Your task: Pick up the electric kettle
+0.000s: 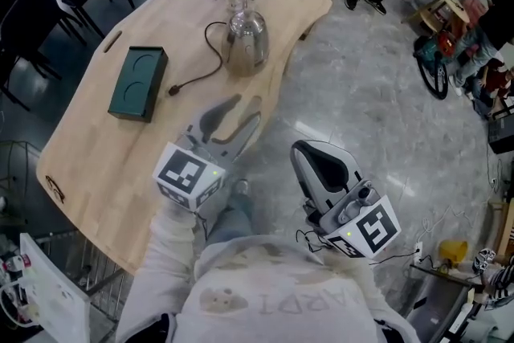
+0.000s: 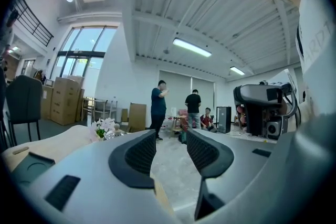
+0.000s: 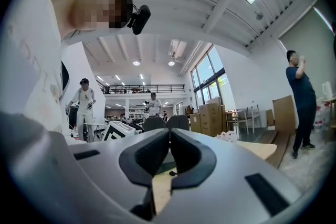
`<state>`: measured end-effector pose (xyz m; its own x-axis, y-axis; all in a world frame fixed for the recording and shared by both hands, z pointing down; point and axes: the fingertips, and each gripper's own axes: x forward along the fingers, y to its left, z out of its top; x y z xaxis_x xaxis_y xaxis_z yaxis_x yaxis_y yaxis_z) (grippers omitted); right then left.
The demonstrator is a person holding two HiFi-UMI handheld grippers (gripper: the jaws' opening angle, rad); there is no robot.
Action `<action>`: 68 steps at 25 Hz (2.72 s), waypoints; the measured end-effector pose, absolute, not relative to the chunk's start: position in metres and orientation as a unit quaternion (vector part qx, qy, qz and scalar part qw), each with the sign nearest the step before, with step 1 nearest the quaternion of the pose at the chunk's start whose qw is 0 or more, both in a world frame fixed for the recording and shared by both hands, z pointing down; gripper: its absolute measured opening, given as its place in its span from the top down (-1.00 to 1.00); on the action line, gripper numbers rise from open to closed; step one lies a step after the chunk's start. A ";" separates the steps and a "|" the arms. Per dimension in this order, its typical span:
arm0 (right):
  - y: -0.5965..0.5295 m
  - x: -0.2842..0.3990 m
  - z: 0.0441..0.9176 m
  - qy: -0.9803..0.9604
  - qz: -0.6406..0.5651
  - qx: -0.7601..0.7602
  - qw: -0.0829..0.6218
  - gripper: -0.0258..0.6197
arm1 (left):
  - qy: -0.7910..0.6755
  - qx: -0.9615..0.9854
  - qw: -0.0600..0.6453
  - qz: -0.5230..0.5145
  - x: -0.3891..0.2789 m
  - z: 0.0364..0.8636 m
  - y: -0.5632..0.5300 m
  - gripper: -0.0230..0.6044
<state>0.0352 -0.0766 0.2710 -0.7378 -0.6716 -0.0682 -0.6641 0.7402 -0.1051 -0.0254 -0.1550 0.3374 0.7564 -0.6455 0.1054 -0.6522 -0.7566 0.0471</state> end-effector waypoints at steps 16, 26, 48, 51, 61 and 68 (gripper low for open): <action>-0.122 0.051 0.281 0.919 -0.047 -0.391 0.018 0.86 | -0.324 0.937 0.090 0.096 -0.029 0.408 -0.254 0.26; -0.148 0.061 0.287 0.912 -0.054 -0.406 0.008 0.86 | -0.311 0.937 0.104 0.122 -0.025 0.435 -0.292 0.22; -0.180 0.071 0.303 0.899 -0.068 -0.432 -0.009 0.86 | -0.253 0.944 0.118 0.174 -0.016 0.485 -0.329 0.16; -0.184 0.070 0.304 0.899 -0.069 -0.433 -0.010 0.86 | -0.242 0.946 0.122 0.177 -0.016 0.488 -0.332 0.16; -0.192 0.068 0.309 0.897 -0.075 -0.436 -0.021 0.86 | -0.196 0.953 0.119 0.200 -0.007 0.505 -0.334 0.16; -0.194 0.071 0.311 0.892 -0.077 -0.444 -0.029 0.86 | -0.163 0.959 0.120 0.197 0.006 0.509 -0.331 0.16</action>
